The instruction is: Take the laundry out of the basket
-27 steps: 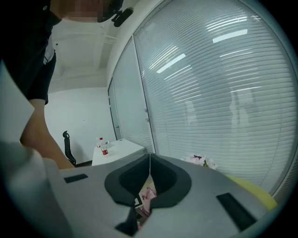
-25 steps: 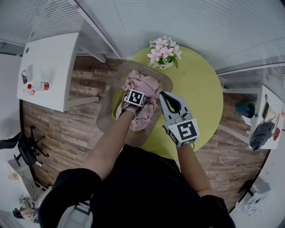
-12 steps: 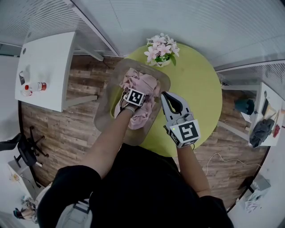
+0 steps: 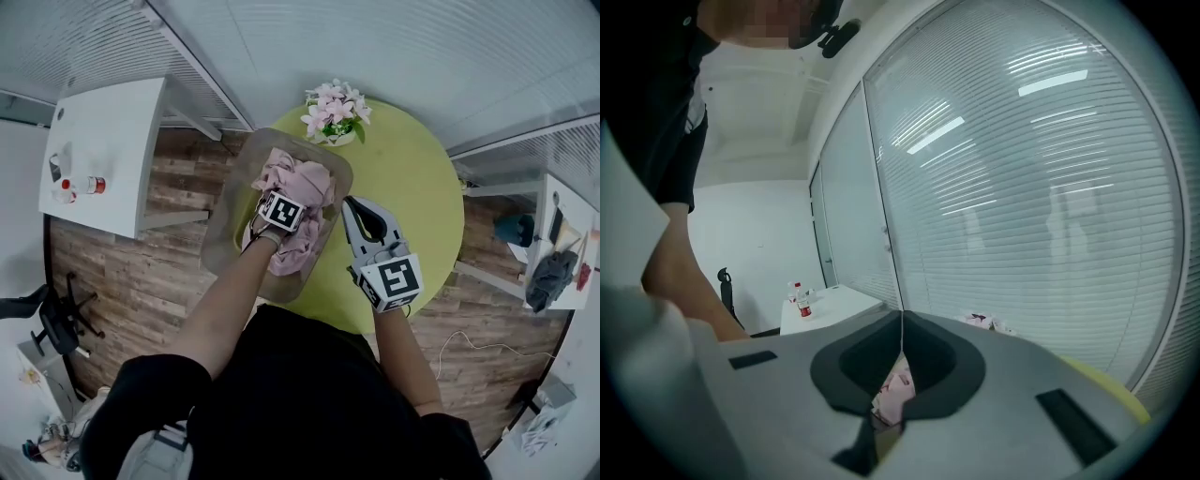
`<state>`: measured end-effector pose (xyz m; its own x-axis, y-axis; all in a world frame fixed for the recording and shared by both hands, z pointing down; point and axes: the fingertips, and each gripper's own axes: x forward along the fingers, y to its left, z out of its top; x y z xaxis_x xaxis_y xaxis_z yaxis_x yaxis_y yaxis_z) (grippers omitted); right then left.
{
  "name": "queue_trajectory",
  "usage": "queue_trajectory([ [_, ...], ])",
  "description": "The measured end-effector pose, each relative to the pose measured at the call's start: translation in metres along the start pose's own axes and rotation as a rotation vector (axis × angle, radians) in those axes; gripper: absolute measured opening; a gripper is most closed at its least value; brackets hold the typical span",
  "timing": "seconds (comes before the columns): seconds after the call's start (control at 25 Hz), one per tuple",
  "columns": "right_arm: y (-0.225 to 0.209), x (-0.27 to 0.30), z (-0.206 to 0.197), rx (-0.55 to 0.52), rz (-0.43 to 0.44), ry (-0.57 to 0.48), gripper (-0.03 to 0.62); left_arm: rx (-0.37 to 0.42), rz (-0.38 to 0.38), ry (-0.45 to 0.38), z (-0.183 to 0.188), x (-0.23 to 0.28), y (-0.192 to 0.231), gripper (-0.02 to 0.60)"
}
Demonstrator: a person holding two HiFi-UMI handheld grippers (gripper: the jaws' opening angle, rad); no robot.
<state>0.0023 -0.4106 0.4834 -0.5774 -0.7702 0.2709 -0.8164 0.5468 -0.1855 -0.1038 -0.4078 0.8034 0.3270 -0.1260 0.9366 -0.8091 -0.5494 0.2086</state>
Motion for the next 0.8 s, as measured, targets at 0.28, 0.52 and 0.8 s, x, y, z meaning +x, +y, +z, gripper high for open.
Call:
queue_trajectory([
  [0.28, 0.009, -0.016, 0.008, -0.006, 0.030, -0.038, 0.025, 0.069, 0.003, -0.081, 0.022, -0.058, -0.015, 0.430],
  [0.52, 0.024, -0.029, 0.015, -0.027, 0.078, -0.058, 0.025, 0.108, 0.008, -0.168, 0.039, -0.124, -0.033, 0.430],
  [0.8, 0.037, -0.045, 0.026, -0.061, 0.123, -0.091, 0.025, 0.135, 0.045, -0.242, 0.051, -0.189, -0.050, 0.430],
])
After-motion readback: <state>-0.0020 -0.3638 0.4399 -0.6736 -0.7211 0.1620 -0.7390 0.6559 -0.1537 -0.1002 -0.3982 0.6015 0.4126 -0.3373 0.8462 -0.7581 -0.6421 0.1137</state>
